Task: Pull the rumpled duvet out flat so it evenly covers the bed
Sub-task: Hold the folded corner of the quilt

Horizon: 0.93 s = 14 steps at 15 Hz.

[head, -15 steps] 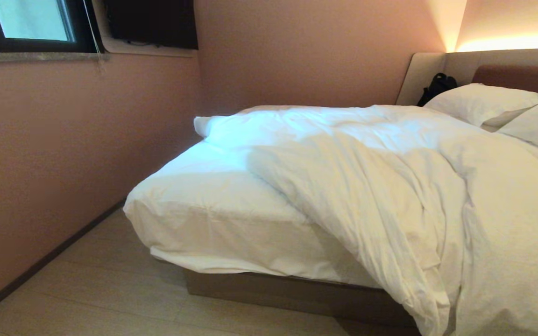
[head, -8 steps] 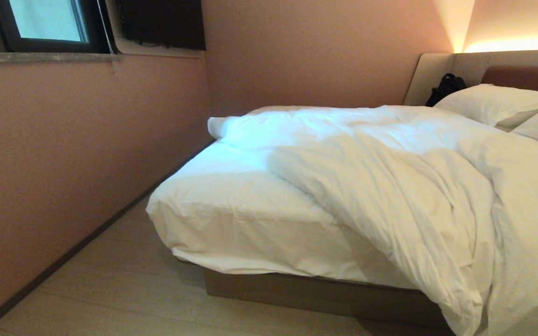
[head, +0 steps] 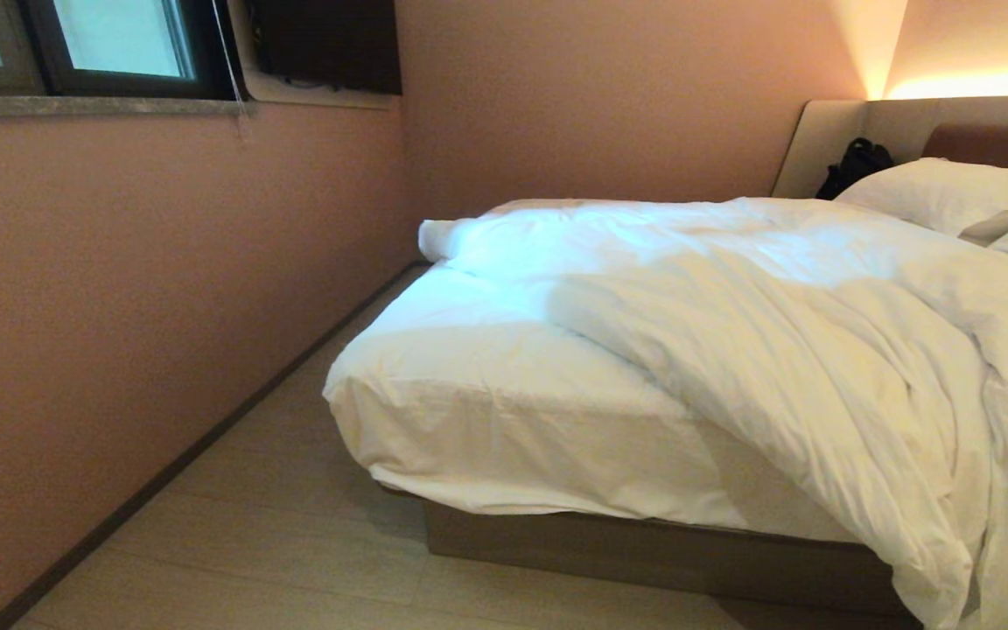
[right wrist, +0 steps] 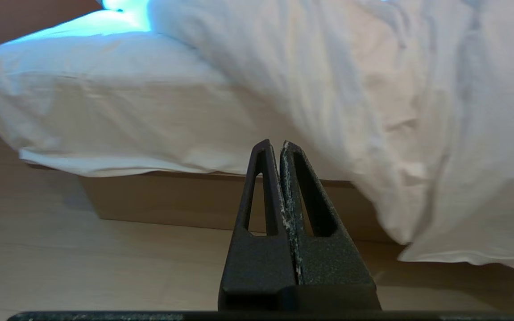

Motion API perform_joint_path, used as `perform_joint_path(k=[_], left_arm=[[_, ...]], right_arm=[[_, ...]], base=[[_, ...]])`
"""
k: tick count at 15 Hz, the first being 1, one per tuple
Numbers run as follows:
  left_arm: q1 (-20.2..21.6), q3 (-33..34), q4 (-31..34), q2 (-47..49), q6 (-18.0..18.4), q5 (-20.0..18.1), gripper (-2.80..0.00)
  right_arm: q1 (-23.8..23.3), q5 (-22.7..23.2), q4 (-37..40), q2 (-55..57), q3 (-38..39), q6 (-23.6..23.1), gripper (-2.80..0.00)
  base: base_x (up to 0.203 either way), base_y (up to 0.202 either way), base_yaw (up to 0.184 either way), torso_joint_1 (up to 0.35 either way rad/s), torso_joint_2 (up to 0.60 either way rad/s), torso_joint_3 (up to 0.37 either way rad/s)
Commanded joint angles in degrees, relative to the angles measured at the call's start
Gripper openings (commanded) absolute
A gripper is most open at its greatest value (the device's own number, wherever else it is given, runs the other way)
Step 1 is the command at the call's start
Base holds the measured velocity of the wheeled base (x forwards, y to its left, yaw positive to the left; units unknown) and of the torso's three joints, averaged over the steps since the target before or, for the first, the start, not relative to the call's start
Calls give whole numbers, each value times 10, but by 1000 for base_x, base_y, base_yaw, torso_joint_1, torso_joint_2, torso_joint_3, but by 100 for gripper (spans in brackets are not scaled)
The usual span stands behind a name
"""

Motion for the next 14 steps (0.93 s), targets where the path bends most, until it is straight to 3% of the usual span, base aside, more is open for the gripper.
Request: perform_joint_path(k=[1,14], left_arm=[[0,0,0,0,0,0,-280],[1,0,0,0,0,0,-280]], right_arm=[[0,0,0,0,0,-1,-280],[0,0,0,0,0,0,-280]], base=[[0,196,0,2,2,2],[0,195,0,2,3,3]])
